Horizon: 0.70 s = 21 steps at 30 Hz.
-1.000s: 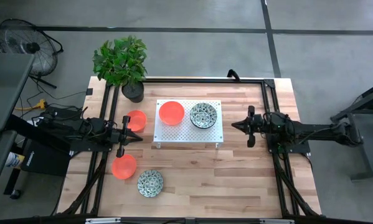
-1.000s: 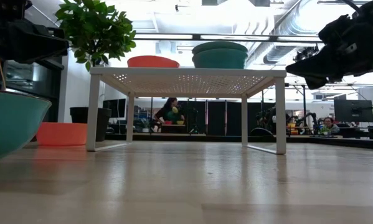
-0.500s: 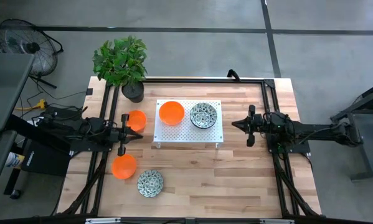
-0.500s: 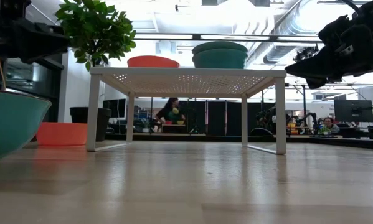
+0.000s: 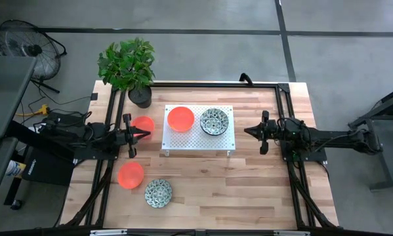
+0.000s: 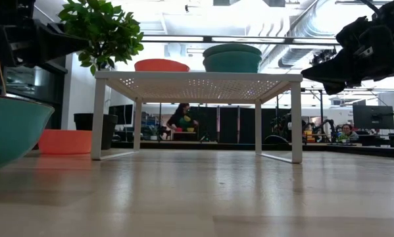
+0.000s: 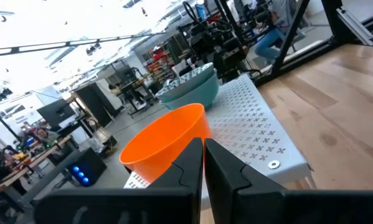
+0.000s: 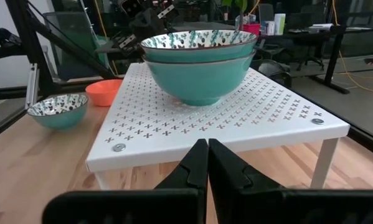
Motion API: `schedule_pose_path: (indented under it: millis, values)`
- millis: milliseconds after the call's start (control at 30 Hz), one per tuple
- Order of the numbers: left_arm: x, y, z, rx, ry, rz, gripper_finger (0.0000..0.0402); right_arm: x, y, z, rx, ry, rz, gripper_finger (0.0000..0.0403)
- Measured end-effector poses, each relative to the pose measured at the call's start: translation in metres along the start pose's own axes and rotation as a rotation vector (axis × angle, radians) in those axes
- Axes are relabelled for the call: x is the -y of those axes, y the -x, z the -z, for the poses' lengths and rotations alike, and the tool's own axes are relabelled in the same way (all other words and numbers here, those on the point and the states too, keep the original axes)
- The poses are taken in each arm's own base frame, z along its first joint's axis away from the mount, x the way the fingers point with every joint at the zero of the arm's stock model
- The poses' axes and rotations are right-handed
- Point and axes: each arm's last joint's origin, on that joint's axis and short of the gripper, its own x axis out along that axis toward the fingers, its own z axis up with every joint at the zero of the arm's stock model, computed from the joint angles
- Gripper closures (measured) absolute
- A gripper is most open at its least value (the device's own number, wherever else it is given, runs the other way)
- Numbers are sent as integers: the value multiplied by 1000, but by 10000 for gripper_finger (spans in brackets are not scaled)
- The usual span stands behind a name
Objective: Pick & Place Mini bowls
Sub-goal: Stack the blue patterned bowl on the blue patterned bowls on the shelf
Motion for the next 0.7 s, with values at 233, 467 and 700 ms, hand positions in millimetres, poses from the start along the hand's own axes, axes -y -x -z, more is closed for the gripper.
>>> schedule_pose_path:
  millis: [233,467,700]
  values:
    - [-1,0,-1,4,8,0,391,0,0,0,0,-7,0,403]
    - [-5,2,-9,-8,55,32,335,0,0,0,0,-7,-1,402]
    - [-13,4,-27,-14,137,193,267,0,0,0,-1,-7,-1,403]
